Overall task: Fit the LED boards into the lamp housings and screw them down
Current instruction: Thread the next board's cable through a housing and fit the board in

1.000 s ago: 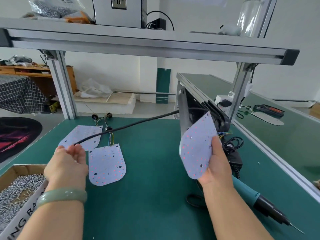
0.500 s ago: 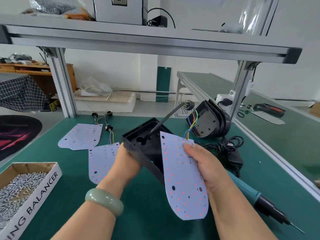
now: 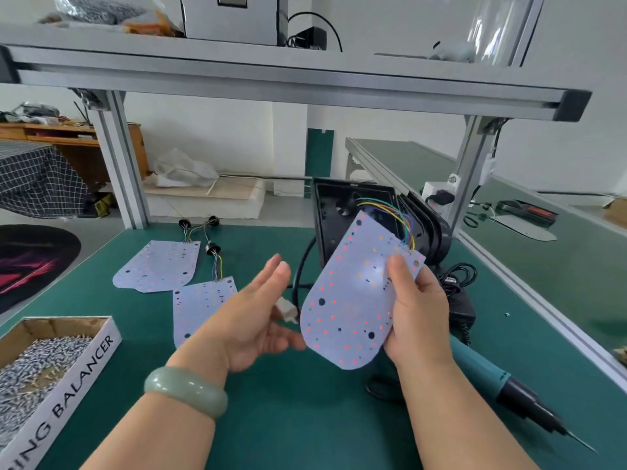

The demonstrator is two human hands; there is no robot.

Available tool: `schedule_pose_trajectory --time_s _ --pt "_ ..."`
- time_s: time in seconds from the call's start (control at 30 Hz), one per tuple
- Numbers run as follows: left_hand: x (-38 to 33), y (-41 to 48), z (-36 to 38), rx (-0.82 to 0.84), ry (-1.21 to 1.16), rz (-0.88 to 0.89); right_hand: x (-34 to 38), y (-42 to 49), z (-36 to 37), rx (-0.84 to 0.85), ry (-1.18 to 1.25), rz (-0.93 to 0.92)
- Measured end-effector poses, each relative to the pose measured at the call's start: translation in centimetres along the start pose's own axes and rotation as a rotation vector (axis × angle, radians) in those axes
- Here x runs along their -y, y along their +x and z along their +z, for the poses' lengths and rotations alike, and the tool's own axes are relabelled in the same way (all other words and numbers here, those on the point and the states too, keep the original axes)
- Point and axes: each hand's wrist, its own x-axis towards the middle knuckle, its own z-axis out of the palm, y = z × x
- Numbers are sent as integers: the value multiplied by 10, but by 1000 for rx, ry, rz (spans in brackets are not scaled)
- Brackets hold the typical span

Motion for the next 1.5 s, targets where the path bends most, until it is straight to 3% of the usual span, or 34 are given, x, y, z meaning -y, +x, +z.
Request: schedule_pose_trajectory --time_s 0.17,0.23,0.3,0.37,0.47,0.53,0.63,0.7,0.77,0.97,1.1,1.17,1.23,1.33,1.43,1.5 --pt "4 7 -2 -252 735 48 -4 -1 2 -101 -273 -230" --pt "5 8 -6 -346 862 73 -8 -3 4 -89 -351 -248" --pt "1 5 -2 -513 924 211 -11 -6 7 -81 -379 -251" --pt "0 4 6 -523 775 399 -14 -9 10 -75 -377 -251" --pt "3 1 22 -371 529 355 -15 -14 16 -79 -377 -262" --pt "7 5 20 -451 520 378 -15 -16 17 -53 -386 -302" --pt "4 9 9 -534 244 403 -18 -17 18 -15 -363 -250" --pt "2 9 5 -371 -92 366 -20 -20 20 5 -411 -224" --pt "4 9 4 -200 -239 335 -25 -26 23 34 -458 -219" --pt "5 6 -20 -5 -293 373 -24 -37 27 38 -561 -226" --pt "5 3 -38 19 -374 328 -14 -38 29 79 -645 -322" --pt "6 1 -46 56 -398 316 -5 -32 31 -5 -567 -257" --pt "6 -4 -50 97 -393 314 8 -20 31 -28 -490 -50" --pt "6 -8 -54 132 -370 312 35 -1 29 82 -557 149" --pt "6 -9 -55 143 -341 309 60 16 34 270 -946 65" --pt "7 -8 -54 147 -323 312 72 23 45 462 -1189 107"
